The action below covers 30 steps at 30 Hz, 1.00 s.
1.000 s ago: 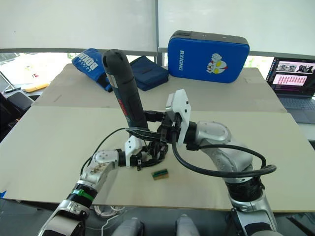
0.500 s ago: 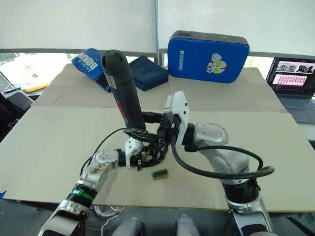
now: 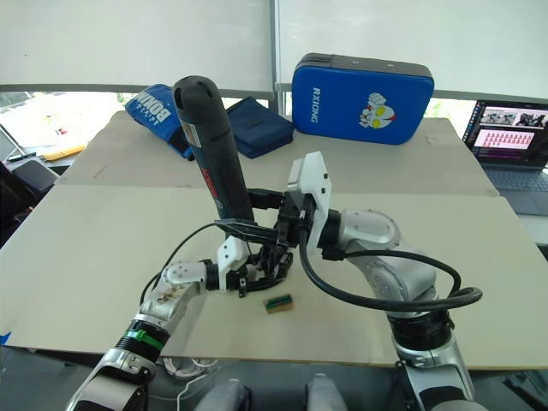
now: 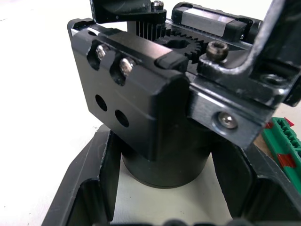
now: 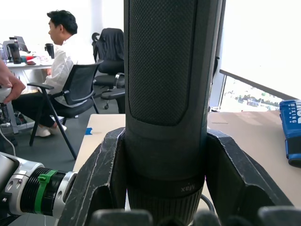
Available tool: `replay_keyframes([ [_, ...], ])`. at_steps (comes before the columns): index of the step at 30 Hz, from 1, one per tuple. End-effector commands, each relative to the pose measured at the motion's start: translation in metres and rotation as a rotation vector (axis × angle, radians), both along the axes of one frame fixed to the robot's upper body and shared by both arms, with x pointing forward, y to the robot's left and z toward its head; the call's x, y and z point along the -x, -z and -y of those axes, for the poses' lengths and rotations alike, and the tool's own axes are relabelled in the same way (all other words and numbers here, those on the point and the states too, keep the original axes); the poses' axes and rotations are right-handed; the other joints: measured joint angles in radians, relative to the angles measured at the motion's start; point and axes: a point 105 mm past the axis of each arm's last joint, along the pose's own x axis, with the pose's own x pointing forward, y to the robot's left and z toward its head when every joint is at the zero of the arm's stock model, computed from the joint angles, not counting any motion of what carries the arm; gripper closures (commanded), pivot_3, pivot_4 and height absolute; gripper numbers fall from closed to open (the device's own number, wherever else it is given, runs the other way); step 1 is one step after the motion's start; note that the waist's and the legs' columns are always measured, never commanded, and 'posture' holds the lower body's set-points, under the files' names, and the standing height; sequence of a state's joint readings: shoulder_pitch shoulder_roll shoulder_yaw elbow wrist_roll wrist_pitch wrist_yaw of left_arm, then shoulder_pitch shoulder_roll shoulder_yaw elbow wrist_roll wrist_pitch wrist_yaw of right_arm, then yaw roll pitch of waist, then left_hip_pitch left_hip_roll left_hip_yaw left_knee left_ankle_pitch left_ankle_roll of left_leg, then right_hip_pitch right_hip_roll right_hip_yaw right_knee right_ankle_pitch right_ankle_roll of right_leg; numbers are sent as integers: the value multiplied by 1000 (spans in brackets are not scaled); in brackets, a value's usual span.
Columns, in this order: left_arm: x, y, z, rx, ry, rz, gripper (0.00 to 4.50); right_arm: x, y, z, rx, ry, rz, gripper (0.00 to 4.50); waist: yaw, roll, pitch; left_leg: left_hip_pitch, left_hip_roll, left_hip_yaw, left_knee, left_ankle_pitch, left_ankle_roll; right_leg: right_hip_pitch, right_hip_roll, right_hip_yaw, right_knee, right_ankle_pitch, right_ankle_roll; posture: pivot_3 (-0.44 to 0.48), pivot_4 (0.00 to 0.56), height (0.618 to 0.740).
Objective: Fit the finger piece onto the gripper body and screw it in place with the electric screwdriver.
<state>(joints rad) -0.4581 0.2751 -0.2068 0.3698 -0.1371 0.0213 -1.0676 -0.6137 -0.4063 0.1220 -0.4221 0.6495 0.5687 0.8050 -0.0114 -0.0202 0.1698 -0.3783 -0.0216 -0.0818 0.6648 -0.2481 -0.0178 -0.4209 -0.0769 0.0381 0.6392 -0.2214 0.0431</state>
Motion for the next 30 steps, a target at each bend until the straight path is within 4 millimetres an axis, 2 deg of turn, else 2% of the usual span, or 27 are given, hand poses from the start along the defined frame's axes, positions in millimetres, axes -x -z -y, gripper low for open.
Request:
replay_keyframes([
  [1,12,20,7,-45,45,-69,2187,7,-22,5,-52,-5,100,2567,0,0,0,0,0,0,0,0,0,0,0,0,0,0,0,0,150,740],
  [9,13,21,7,-46,46,-70,2187,4,-23,8,-47,11,103,2567,0,0,0,0,0,0,0,0,0,0,0,0,0,0,0,0,150,740],
  [30,13,21,7,-47,47,-72,2187,2,-10,4,-3,19,87,2567,0,0,0,0,0,0,0,0,0,0,0,0,0,0,0,0,150,740],
])
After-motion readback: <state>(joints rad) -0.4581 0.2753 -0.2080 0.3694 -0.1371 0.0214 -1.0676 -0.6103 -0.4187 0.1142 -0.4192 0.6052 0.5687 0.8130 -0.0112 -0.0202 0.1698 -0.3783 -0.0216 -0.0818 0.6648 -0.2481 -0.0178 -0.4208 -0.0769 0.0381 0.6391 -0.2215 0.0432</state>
